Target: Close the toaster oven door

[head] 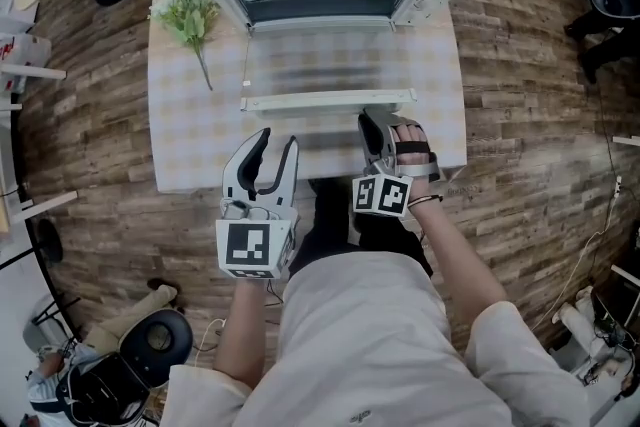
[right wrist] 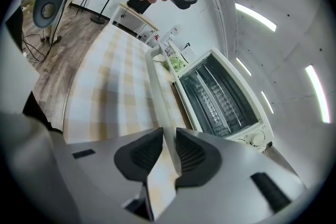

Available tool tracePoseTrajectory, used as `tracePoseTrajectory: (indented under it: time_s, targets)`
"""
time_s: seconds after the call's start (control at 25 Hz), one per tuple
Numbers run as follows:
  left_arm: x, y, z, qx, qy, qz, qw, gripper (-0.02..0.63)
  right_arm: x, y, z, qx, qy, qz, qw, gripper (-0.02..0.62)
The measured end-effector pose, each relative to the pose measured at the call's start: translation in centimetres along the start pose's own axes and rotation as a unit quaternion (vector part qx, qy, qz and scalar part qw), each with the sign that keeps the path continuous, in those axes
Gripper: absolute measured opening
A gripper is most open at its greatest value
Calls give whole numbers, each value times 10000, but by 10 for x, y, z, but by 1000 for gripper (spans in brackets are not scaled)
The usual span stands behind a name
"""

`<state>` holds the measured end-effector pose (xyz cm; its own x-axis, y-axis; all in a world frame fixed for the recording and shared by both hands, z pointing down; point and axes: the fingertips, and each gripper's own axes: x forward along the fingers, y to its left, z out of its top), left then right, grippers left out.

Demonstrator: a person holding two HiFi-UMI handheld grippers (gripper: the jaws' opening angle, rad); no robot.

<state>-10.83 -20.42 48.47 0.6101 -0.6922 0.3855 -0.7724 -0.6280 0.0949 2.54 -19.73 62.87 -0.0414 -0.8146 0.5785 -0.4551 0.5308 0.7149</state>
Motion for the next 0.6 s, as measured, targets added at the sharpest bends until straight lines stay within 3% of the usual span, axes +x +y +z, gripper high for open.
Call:
tracePoseTrajectory:
  time_s: [0.6]
  targets:
    - [-4, 13, 22, 18, -266, 5, 9996, 143, -14, -51, 21, 347, -80, -344, 9988, 74]
